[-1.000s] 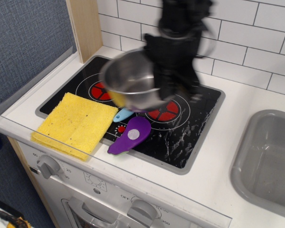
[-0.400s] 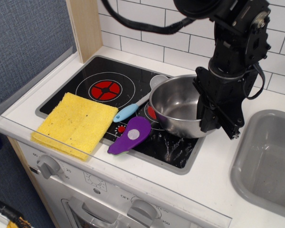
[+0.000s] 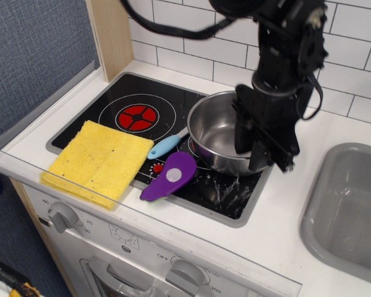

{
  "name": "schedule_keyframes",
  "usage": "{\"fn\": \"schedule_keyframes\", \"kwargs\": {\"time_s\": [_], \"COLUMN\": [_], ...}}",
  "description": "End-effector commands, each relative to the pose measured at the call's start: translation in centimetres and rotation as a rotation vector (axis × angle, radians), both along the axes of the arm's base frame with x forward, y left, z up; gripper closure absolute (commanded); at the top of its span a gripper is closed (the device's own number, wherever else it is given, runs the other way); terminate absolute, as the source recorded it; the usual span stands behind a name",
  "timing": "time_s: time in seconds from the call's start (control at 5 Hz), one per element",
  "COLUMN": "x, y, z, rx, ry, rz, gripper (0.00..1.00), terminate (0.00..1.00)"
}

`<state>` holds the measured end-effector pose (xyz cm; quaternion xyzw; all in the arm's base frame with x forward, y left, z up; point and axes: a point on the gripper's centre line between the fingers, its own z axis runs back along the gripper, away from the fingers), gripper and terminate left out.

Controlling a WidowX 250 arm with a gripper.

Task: Move the bowl to upper right of cooktop

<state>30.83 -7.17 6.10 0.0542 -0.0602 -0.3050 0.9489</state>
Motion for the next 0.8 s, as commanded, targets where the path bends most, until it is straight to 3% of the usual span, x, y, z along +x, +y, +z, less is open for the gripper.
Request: {"fn": "schedule_keyframes", "kwargs": {"time_s": [0.0,0.2,0.4,0.6], "x": [-2.1,-2.8,-2.8,-2.8], "y": [2.1,5.1,5.1,5.1], "z": [7.7,6.5,6.5,6.5], "rx": [-0.113,-0.058,-0.058,-0.058], "ry": [-0.080,0.035,0.035,0.035], "rz": [0.365,0.554,0.554,0.554], "gripper": [0.00,0.00,0.00,0.00], "terminate": [0.00,0.00,0.00,1.00]}}
